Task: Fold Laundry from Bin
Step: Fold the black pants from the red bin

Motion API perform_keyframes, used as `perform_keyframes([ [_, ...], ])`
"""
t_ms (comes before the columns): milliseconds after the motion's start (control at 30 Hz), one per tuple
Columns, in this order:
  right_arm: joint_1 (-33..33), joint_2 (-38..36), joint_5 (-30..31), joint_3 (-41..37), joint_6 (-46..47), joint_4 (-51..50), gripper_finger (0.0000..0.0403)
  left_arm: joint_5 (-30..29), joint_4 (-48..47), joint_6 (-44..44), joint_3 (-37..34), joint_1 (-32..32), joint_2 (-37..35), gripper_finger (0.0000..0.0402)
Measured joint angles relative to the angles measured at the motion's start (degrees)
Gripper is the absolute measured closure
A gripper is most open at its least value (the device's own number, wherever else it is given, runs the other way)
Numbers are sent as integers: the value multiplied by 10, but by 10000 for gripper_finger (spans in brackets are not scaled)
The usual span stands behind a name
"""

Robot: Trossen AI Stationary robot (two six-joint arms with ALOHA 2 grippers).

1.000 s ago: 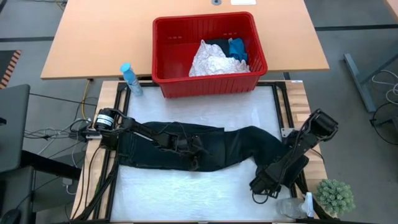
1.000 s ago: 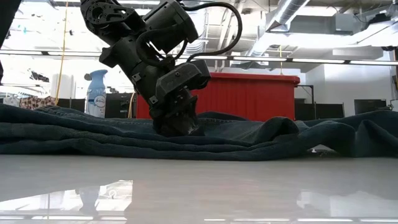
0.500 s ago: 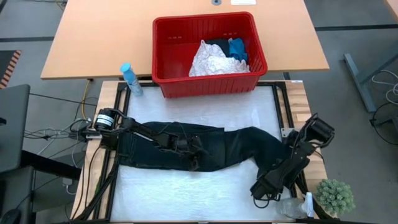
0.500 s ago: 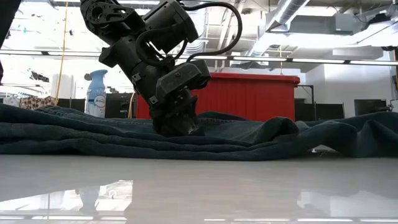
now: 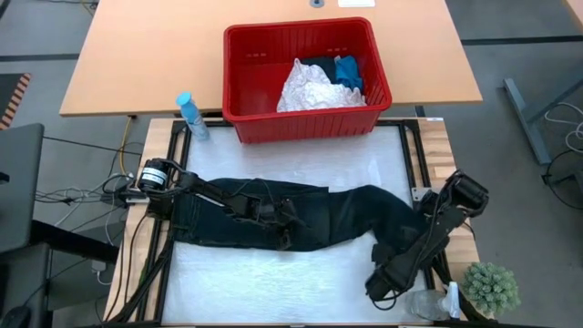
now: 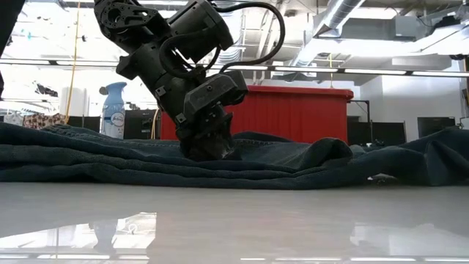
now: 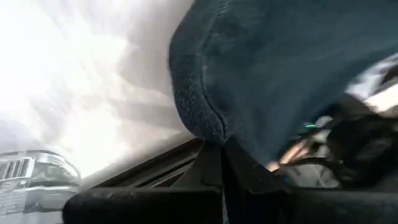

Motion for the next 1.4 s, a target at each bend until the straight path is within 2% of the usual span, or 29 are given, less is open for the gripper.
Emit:
perform_keyframes([
  [200, -22, -25, 111, 74, 16, -21, 384, -1, 0, 0, 0, 0, 0, 375],
  [500, -95, -81, 284, 174, 36, -18, 385, 0, 0, 1, 0, -2, 0, 375],
  [733, -148, -91, 393, 271, -37, -19, 385, -7, 3, 2, 1, -12, 0, 375],
  [967, -188, -91, 425, 358, -166, 38, 385, -13, 9, 5, 0, -14, 0, 375],
  [1233, -210, -91, 427, 397, -353, 232, 385, -16, 28, 29, 0, -14, 1, 375],
  [1400, -218, -91, 424, 401, -416, 311, 385, -16, 37, 37, 0, -14, 2, 375],
])
